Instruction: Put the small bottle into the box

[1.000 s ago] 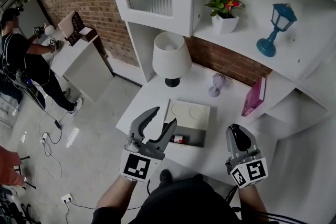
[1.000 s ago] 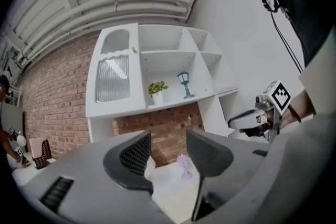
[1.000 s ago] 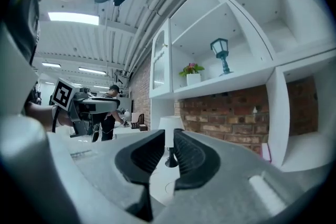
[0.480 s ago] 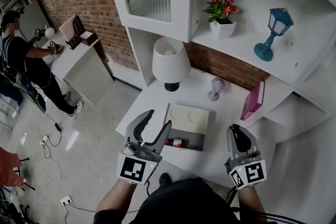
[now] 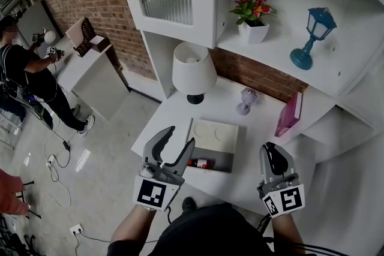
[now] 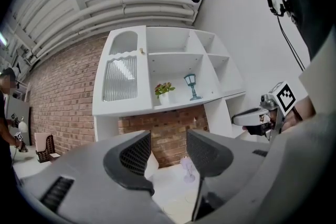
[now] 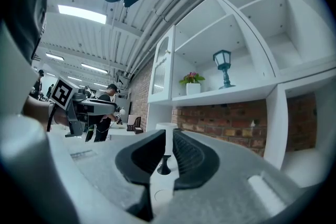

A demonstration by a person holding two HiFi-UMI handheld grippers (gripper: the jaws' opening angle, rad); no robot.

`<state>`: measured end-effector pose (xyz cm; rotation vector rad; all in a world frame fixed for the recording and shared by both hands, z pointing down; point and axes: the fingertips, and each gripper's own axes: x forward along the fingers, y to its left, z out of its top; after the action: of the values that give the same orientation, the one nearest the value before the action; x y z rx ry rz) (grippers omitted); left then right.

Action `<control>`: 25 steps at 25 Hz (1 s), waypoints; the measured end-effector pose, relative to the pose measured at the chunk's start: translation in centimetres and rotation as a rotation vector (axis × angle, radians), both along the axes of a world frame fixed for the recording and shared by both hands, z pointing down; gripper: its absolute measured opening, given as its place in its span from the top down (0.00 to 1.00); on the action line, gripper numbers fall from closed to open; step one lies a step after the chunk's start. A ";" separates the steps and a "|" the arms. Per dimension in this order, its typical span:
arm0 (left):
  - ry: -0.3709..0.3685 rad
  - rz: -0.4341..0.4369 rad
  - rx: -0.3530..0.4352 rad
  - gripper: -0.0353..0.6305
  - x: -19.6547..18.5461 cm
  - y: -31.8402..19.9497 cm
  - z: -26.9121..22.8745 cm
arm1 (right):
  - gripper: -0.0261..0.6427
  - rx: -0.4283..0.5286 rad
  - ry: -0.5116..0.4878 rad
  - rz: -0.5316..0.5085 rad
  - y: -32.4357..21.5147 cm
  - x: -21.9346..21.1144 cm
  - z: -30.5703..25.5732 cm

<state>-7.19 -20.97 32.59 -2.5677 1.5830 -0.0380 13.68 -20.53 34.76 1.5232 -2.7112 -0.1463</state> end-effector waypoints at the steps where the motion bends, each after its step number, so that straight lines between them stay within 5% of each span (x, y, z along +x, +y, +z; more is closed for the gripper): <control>1: 0.000 0.000 0.000 0.63 0.0 -0.1 0.0 | 0.92 0.000 -0.001 -0.001 0.0 0.0 0.0; 25: -0.013 -0.022 -0.050 0.63 0.4 -0.4 1.5 | 0.92 -0.014 -0.005 -0.023 -0.4 0.8 0.7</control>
<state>-6.83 -21.40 34.10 -2.5815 1.6256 -0.0971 14.44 -20.98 35.42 1.4912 -2.7280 -0.1246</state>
